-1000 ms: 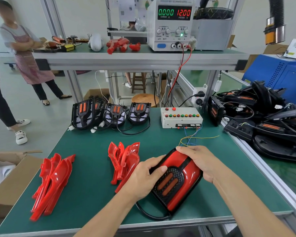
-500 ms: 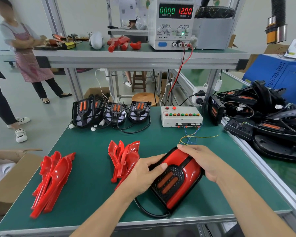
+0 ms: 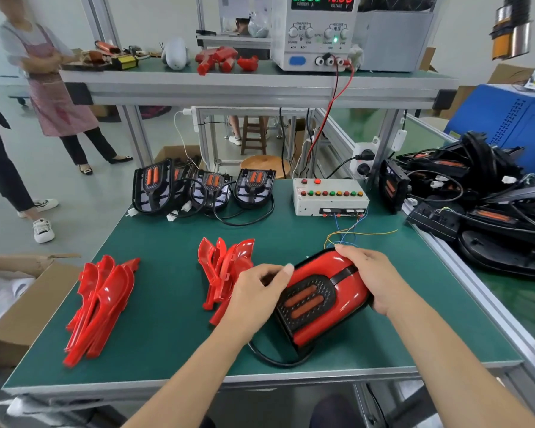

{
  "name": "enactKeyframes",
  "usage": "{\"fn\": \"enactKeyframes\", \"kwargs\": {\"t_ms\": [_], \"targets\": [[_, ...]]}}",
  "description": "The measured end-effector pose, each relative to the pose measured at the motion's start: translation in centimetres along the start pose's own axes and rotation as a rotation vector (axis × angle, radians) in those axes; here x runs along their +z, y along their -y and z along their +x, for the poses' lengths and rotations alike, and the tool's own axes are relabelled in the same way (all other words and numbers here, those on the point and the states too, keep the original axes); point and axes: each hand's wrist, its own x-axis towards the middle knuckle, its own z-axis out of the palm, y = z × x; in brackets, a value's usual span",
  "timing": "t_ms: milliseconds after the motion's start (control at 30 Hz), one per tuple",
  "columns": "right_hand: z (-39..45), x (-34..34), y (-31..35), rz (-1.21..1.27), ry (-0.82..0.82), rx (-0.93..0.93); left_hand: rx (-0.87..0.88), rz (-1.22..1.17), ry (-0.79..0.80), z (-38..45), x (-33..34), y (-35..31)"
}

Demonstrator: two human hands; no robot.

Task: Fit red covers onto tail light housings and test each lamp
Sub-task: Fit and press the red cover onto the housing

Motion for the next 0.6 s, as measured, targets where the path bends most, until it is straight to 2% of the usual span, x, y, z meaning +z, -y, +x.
{"fn": "enactKeyframes", "kwargs": {"t_ms": [133,233,300,433,600], "targets": [[-0.1,-0.3,0.0,0.141,-0.059,0.041,-0.131,-0.128,-0.061,-0.4,0.3,-0.1],[-0.2,0.1,-0.2,0.194,-0.086,0.003,-0.321,-0.507,0.023,-0.2,1.2,-0.9],[-0.3,0.5,-0.7,0.174,-0.086,-0.043,-0.343,-0.629,0.021,0.1,1.5,-1.5],[-0.5,0.6,-1.6,0.097,-0.044,-0.114,-0.259,-0.551,0.012,0.6,2.0,-1.5],[-0.7,-0.4,-2.6,0.092,0.029,-0.074,-0.127,-0.428,-0.002,0.1,2.4,-0.8]]}}
